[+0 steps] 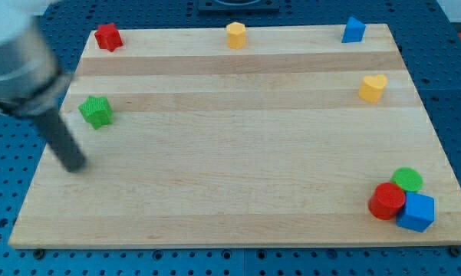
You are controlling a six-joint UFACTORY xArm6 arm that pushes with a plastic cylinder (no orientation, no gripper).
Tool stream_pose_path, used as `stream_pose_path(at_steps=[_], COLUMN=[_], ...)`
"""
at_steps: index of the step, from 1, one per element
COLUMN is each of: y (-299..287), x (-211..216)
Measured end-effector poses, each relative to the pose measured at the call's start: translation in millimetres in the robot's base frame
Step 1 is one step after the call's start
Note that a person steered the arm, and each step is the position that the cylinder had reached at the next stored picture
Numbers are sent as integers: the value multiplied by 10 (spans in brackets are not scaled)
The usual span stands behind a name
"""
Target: Slide the green star to the center
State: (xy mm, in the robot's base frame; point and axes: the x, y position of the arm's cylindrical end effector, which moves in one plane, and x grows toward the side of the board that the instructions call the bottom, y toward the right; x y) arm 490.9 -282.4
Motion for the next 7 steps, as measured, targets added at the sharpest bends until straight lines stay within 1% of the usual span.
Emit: stream_pose_path(at_steps=[1, 2, 3, 4, 5, 6, 7], y=[-224, -120, 59, 124, 181, 483, 906], x=[-332, -898, -1211, -1112, -880, -611, -505])
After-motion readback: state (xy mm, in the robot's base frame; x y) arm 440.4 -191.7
